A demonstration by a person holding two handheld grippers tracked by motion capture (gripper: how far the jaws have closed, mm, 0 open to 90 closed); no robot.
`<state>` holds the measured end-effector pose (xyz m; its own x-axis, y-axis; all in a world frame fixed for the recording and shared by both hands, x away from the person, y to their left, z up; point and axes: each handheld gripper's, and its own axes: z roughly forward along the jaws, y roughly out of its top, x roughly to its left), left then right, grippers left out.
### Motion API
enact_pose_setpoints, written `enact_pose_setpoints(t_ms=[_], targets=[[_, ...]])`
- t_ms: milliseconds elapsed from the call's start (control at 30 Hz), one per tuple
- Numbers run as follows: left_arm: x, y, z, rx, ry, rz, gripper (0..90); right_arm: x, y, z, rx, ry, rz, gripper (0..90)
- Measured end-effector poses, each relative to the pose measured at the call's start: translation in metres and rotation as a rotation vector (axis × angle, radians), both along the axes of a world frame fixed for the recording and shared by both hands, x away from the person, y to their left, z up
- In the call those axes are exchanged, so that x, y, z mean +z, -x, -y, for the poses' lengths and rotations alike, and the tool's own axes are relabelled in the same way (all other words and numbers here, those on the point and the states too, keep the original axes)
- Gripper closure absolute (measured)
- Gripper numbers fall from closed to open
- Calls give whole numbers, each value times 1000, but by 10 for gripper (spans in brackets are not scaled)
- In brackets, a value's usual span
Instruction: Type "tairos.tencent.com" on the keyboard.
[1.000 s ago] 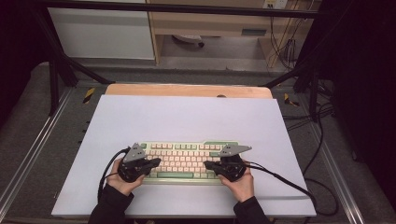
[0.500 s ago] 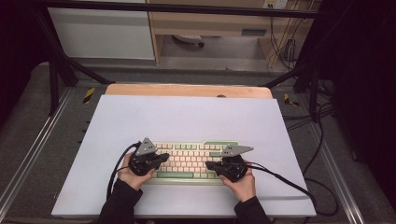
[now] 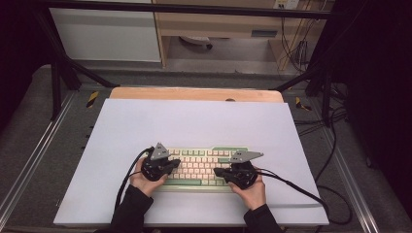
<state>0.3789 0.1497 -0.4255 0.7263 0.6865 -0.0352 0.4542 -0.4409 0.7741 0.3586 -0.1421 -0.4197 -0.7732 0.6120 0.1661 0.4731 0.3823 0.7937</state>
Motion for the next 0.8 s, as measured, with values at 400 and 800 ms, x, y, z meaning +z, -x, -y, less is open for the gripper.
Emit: enact_pose_setpoints(t_ms=[400,800], targets=[[-4,-1,1,0,-4,2,900,0,0,0,1,-1,3,900],[-6,-2,4,-12,-10,-7,899,0,1,0,1,2,0,900]])
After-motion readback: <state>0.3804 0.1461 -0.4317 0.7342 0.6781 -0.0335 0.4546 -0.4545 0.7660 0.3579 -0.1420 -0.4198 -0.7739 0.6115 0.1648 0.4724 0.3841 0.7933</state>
